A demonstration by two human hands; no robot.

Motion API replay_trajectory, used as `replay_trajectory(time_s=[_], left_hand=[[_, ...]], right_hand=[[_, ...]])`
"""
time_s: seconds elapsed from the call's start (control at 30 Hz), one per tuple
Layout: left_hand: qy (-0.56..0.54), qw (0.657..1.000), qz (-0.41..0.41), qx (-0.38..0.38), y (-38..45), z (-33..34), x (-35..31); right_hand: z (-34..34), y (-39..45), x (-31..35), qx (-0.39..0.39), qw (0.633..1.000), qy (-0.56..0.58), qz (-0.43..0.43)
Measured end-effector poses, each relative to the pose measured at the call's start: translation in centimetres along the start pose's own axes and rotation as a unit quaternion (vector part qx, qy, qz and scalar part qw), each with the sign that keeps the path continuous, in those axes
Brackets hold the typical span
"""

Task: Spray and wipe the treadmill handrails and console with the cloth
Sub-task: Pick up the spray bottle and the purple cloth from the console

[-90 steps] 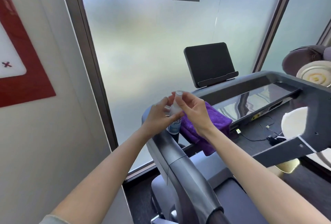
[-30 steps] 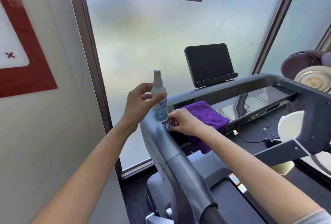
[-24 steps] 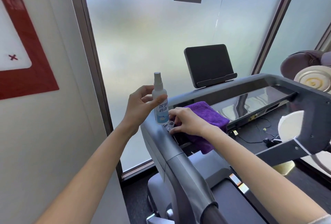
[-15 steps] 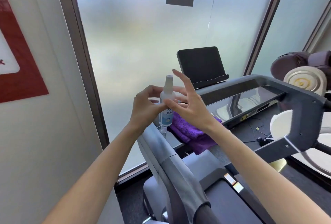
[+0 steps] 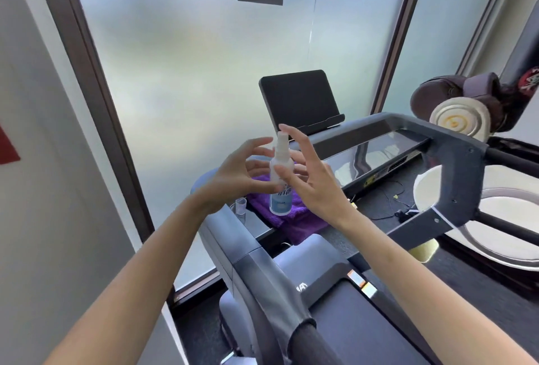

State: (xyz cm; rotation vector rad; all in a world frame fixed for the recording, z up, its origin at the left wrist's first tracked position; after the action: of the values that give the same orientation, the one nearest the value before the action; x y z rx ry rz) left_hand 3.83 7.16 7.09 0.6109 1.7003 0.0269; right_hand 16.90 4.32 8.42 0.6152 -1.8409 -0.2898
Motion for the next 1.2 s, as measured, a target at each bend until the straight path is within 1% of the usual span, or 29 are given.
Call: replay_trajectory(time_s=[0.03, 0.07, 0.1, 0.13, 0.17, 0.2, 0.27, 0.3, 0.33, 0.4, 0.5, 0.57, 0.63, 0.7, 0.77, 0.87, 0.93, 1.03, 1.13, 1.2], left_hand=[[0.0, 0.999, -0.027, 0.03, 0.2, -0.3, 0.7], [0.023, 0.998, -0.047, 0.036, 0.6, -0.7, 1.5], [0.071, 0.995, -0.061, 0.021, 1.1, -1.4, 2.3], [0.142, 0.987, -0.071, -0.004, 1.7, -2.0, 3.1], [0.22, 0.972, -0.08, -0.02, 2.3, -2.4, 3.9], [0.289, 0.954, -0.086, -0.01, 2.9, -2.2, 4.7], [0.388, 0.916, -0.082, 0.051, 3.9, -1.0, 6.3], [0.421, 0.901, -0.078, 0.068, 4.3, -0.5, 6.8], [0.437, 0.893, -0.078, 0.068, 4.7, -0.3, 7.2], [0.44, 0.892, -0.092, 0.05, 5.3, -0.4, 7.6], [0.421, 0.894, -0.15, 0.044, 5.9, -0.6, 8.1], [0.386, 0.9, -0.194, 0.055, 5.9, -0.5, 8.3], [0.313, 0.92, -0.231, 0.039, 5.9, -0.5, 8.6], [0.156, 0.952, -0.263, -0.012, 5.7, -0.1, 8.7], [0.004, 0.961, -0.272, -0.05, 5.8, 0.9, 8.0], [-0.077, 0.951, -0.292, -0.06, 6.2, 2.1, 6.3], [-0.144, 0.935, -0.314, -0.084, 6.2, 2.4, 5.3], [-0.238, 0.904, -0.326, -0.14, 5.5, 2.0, 4.0], [-0.318, 0.873, -0.314, -0.197, 4.3, 1.3, 3.0], [-0.346, 0.867, -0.282, -0.223, 3.9, 1.0, 2.3]], right_hand=[[-0.6, 0.1, -0.4, -0.017, 1.0, -0.006, 0.007], [-1.3, 0.2, -0.8, -0.034, 0.999, -0.012, 0.012], [-1.9, 0.4, -1.2, -0.046, 0.999, -0.02, 0.014], [-2.3, 0.5, -1.4, -0.051, 0.998, -0.028, 0.013], [-2.6, 0.7, -1.7, -0.052, 0.998, -0.036, 0.011], [-2.8, 0.8, -1.9, -0.052, 0.998, -0.04, 0.011], [-3.0, 0.9, -2.4, -0.048, 0.998, -0.04, 0.013], [-3.1, 1.0, -2.7, -0.046, 0.998, -0.037, 0.013], [-3.2, 1.1, -3.1, -0.044, 0.998, -0.036, 0.013], [-3.4, 1.1, -3.7, -0.043, 0.998, -0.04, 0.013], [-3.5, 1.0, -4.2, -0.037, 0.998, -0.041, 0.012], [-3.5, 0.8, -4.3, -0.033, 0.999, -0.027, 0.01], [-3.7, 0.7, -4.3, -0.033, 0.999, -0.015, 0.007], [-4.2, 0.7, -4.4, -0.035, 0.999, -0.018, 0.006], [-4.8, 0.7, -4.5, -0.039, 0.999, -0.022, 0.009], [-5.8, 0.7, -4.3, -0.058, 0.998, -0.037, 0.005], [-6.4, 0.7, -3.9, -0.072, 0.996, -0.046, 0.002], [-7.0, 0.9, -3.4, -0.083, 0.995, -0.062, -0.007], [-7.1, 1.1, -3.2, -0.09, 0.992, -0.088, -0.019], [-7.0, 1.3, -3.1, -0.095, 0.992, -0.087, -0.016]])
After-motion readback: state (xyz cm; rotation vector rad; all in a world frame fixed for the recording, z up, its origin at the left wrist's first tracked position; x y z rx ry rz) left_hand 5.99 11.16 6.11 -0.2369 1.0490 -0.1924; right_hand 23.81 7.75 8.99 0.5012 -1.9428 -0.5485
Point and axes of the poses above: each hand's wrist, its own y-axis towards the middle knuckle, its own z-axis out of the palm, x = y × z, the point moved 7 cm from there along y, towards the middle knuckle, and after that the axes turned 6 degrees about z, right-handed, at the moved point
